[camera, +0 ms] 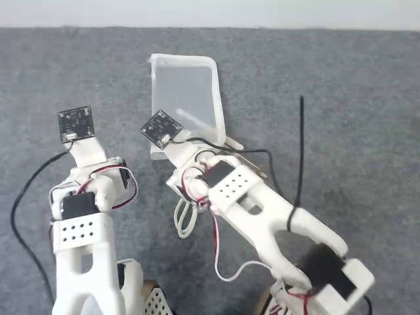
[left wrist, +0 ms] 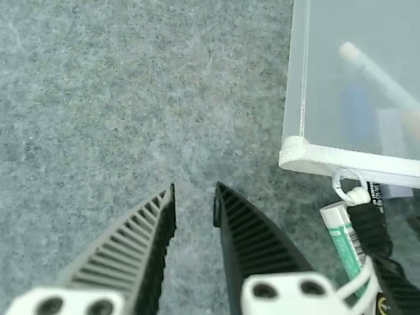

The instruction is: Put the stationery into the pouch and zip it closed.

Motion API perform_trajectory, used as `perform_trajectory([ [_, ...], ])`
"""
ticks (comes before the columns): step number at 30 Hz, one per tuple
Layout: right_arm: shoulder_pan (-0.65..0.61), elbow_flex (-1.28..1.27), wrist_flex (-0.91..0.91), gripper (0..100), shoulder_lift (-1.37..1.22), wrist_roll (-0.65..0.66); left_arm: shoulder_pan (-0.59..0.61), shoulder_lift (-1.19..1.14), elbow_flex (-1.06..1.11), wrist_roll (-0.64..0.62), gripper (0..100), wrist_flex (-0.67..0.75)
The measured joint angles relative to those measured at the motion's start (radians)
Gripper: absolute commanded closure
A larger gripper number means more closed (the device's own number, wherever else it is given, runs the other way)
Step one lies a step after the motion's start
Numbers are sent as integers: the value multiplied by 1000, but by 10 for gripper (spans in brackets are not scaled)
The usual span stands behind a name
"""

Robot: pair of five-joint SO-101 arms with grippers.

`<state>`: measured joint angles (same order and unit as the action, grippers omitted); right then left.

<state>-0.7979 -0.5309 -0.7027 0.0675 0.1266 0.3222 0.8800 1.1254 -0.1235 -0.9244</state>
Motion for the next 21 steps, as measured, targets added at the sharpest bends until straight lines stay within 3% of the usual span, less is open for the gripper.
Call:
perform_trajectory([
  [7, 2, 123, -61, 861, -157, 0, 0, 0, 0, 0, 906, 0],
  [13, 3, 215, -144, 946, -219, -44, 0, 0, 0, 0, 906, 0],
  [21, 3, 247, -147, 946, -262, -52, 0, 0, 0, 0, 906, 0],
])
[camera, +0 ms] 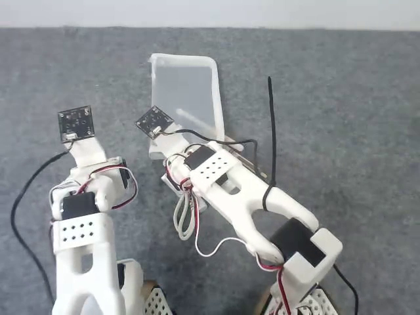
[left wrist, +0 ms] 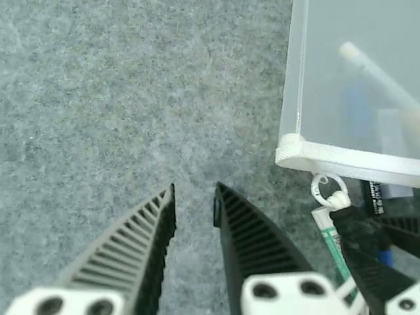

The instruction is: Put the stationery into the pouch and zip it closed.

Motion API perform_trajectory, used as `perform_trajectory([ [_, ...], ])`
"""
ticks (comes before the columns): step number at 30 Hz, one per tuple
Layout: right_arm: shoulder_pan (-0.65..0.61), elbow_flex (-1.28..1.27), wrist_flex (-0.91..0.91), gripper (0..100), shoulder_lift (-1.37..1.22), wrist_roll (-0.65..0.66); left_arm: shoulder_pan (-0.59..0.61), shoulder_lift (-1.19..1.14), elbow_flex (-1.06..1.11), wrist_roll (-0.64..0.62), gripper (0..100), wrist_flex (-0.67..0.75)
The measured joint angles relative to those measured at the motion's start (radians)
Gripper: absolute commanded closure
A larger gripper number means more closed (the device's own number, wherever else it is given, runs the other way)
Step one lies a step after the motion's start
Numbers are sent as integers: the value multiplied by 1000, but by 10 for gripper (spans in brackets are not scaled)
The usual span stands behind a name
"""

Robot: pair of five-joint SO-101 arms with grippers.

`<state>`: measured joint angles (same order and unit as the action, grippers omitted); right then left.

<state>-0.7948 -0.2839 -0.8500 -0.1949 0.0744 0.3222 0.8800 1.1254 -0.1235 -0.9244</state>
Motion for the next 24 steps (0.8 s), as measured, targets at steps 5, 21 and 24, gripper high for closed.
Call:
perform_trajectory([
  [5, 2, 3, 0, 950, -8, 0, 0, 0, 0, 0, 906, 0],
  [21, 2, 14, -117, 992, 35, 46, -15, 0, 20, 11, 779, 0],
  [24, 2, 12, -141, 992, 64, 46, -18, 0, 20, 6, 761, -3],
])
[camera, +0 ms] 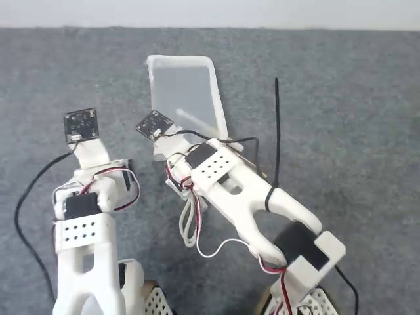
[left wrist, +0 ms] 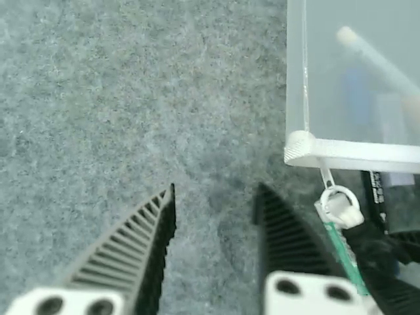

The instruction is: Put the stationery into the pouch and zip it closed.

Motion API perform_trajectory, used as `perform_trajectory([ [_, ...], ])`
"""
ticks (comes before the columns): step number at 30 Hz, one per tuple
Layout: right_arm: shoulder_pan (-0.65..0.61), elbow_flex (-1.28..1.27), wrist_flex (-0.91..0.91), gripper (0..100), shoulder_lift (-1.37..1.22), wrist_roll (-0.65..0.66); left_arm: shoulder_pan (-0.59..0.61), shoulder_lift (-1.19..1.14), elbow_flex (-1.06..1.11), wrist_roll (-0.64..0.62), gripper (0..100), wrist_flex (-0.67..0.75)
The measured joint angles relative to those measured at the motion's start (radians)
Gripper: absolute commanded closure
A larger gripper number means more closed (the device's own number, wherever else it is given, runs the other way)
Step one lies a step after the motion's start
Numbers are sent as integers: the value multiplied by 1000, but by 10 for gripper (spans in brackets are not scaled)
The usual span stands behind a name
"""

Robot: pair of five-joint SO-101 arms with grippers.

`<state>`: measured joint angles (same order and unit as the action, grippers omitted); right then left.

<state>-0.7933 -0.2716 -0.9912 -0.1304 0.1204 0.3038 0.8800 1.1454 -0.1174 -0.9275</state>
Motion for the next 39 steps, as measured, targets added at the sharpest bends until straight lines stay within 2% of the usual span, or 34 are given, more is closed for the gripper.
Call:
perform_trajectory([
  [8, -2, -69, -2, 992, 110, 3, -5, 6, 0, 3, 758, -25],
  [18, 32, -203, 38, 992, 284, 3, -103, 6, 0, 5, 757, -51],
  [31, 32, -400, 101, 992, 635, 3, -262, 6, 0, 5, 757, -55],
  [39, 32, -460, 101, 992, 815, 3, -281, 6, 0, 5, 757, 0],
])
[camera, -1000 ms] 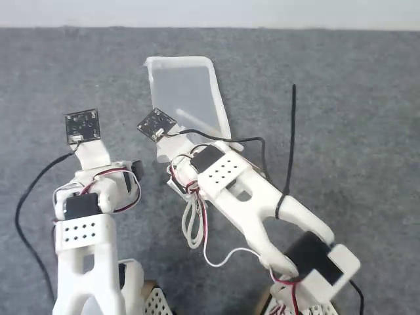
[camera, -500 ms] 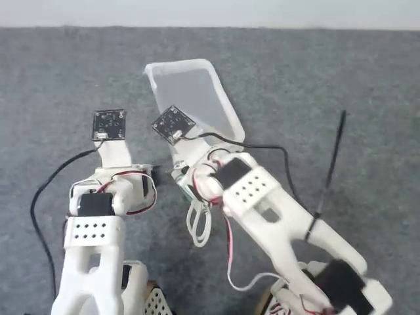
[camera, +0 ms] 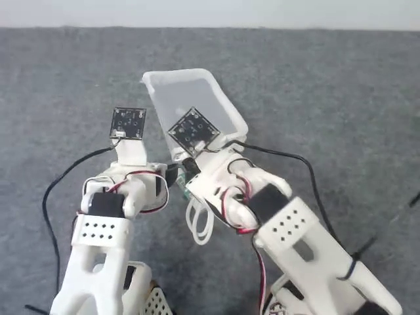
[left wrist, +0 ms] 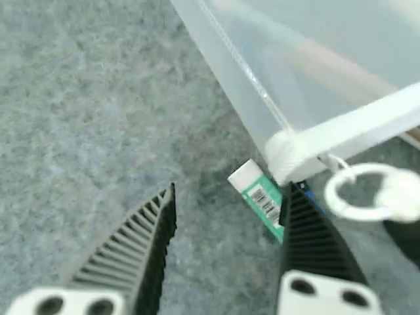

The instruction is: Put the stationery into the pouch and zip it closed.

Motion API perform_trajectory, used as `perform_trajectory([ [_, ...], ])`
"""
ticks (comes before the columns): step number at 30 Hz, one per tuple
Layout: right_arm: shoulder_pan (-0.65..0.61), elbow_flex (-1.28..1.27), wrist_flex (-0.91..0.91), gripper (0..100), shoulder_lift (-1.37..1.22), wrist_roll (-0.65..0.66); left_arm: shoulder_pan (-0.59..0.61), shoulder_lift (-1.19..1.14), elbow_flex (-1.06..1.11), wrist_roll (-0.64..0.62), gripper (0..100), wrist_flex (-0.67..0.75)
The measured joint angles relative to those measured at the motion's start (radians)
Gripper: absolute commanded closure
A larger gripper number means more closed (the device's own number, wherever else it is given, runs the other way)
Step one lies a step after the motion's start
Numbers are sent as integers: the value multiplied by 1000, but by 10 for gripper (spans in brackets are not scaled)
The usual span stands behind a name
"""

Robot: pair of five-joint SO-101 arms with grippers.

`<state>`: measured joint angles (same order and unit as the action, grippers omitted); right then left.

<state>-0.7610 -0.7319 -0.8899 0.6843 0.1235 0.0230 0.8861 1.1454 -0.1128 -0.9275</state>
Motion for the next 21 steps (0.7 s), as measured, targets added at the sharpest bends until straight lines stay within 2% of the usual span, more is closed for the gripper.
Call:
perform_trajectory([
  [9, -15, -15, -3, 992, 43, 0, -2, 0, 0, -28, 758, 26],
  [15, -34, -15, -11, 992, 43, 0, 3, 0, 11, -28, 761, 129],
  [21, -35, -15, -18, 992, 43, 0, 0, 0, 26, -28, 880, 167],
])
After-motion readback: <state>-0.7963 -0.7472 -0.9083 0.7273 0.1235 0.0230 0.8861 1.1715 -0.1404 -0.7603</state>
